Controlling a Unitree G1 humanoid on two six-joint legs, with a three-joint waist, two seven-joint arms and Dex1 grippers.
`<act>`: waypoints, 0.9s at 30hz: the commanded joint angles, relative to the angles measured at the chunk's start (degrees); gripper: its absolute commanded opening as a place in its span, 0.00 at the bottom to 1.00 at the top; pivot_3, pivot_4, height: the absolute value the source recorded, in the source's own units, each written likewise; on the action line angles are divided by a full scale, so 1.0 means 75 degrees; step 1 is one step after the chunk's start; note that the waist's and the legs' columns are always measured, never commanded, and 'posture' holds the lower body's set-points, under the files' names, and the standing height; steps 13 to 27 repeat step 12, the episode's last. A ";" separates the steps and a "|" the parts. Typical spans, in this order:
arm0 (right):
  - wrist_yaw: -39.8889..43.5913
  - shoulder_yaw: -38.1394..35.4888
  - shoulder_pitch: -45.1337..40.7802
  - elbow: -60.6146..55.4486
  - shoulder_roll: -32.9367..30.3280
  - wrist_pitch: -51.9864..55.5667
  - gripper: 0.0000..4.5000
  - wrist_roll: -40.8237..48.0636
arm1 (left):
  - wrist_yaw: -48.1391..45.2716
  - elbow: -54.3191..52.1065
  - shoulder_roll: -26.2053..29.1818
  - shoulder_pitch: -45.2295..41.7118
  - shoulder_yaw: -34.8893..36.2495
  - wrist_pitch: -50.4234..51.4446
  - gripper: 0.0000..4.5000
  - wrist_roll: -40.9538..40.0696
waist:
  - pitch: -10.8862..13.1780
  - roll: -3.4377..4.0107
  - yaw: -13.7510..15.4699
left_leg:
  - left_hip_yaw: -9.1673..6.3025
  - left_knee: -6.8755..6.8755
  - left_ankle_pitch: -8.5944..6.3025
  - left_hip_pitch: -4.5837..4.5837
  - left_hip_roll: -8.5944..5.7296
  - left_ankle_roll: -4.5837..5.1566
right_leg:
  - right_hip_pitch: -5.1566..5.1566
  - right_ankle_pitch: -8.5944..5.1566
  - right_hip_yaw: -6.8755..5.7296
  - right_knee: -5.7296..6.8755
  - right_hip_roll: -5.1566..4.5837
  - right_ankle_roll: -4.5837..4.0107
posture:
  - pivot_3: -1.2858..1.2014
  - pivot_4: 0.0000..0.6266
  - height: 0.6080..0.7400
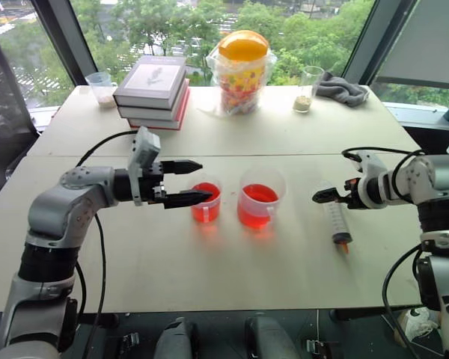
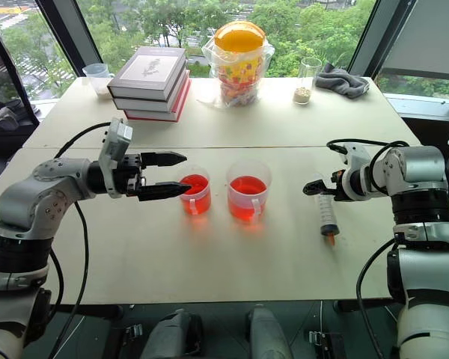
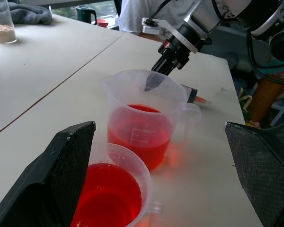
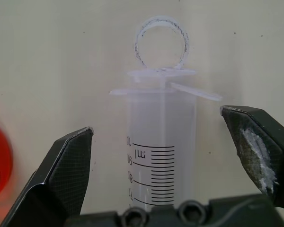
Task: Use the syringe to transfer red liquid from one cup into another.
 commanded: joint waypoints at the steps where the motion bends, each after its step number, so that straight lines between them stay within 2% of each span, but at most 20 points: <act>1: 0.0218 -0.0542 0.0137 -0.1497 -0.0479 0.0437 0.99 0.0229 | 0.0095 -0.0329 0.0109 0.0034 0.0129 0.0080 1.00 -0.0220 | 0.0000 0.0000 0.0022 | 0.0000 0.0000 0.0000 0.0000 0.0000 0.0000 | 0.0000 0.0000 0.0000 0.0001 0.0000 0.0000 | 0.52 0.24 1.00; 6: 0.1042 -0.1627 0.0766 -0.4698 -0.1654 0.0970 0.99 0.1262 | 0.0110 -0.0413 0.0272 0.0109 0.0180 0.0182 1.00 -0.0354 | 0.0002 0.0003 0.0059 | -0.0002 -0.0001 -0.0001 -0.0007 0.0000 0.0000 | -0.0005 -0.0002 -0.0003 -0.0002 -0.0003 0.0000 | 0.52 0.24 1.00; 12: 0.1902 -0.3941 0.2349 -0.7341 -0.2261 0.1056 0.99 0.3190 | 0.0020 -0.0386 0.0605 0.0156 0.0290 0.0275 1.00 -0.0471 | 0.0000 -0.0003 0.0097 | -0.0020 -0.0001 -0.0002 -0.0002 0.0003 0.0000 | 0.0002 -0.0013 -0.0009 -0.0009 -0.0003 -0.0021 | 0.52 0.24 1.00; 27: 0.1902 -0.3941 0.2349 -0.7341 -0.2261 0.1056 0.99 0.3190 | 0.0020 -0.0386 0.0605 0.0156 0.0290 0.0275 1.00 -0.0471 | 0.0000 -0.0003 0.0097 | -0.0020 -0.0001 -0.0002 -0.0002 0.0003 0.0000 | 0.0002 -0.0013 -0.0009 -0.0009 -0.0003 -0.0021 | 0.52 0.24 1.00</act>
